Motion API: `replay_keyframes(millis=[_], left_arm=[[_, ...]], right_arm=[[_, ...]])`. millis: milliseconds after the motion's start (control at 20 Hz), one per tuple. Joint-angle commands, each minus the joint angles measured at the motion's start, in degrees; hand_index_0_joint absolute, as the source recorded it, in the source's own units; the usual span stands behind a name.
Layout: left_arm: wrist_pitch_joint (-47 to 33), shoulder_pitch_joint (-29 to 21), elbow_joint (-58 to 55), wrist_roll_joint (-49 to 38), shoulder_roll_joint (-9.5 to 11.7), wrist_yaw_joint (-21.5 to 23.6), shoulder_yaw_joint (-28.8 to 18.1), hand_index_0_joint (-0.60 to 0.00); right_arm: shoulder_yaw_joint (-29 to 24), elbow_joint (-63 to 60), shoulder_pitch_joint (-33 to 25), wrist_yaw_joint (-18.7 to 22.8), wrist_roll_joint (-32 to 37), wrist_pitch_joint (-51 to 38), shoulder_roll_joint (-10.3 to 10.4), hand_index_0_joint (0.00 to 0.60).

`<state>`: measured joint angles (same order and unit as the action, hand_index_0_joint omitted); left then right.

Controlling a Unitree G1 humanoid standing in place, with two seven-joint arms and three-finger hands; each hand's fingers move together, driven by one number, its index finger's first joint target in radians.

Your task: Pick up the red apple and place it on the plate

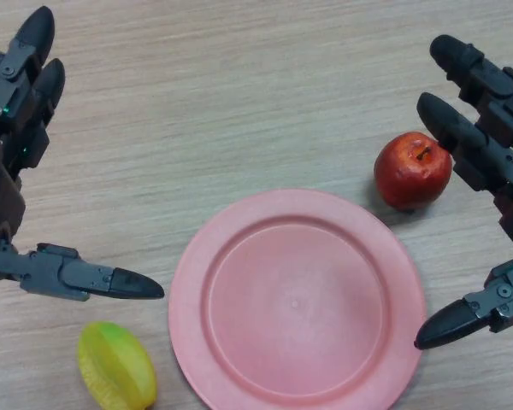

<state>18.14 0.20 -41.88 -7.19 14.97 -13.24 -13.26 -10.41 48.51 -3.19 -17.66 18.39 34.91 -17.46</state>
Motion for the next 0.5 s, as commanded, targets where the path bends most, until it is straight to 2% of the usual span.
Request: replay_keyframes(millis=[50,500], left_arm=[[-5.87,-1.90,-3.10,0.25,2.10,-0.14,-2.51,0.000],[-5.58,-2.66,-3.09,-1.07,2.62,0.66,-2.86,0.000]], right_arm=[[-3.35,3.04,-1.75,0.96,1.96,-5.37,-1.35,0.000],[-1.69,0.43,-2.82,1.04,-0.37,-7.81,-0.90,0.000]])
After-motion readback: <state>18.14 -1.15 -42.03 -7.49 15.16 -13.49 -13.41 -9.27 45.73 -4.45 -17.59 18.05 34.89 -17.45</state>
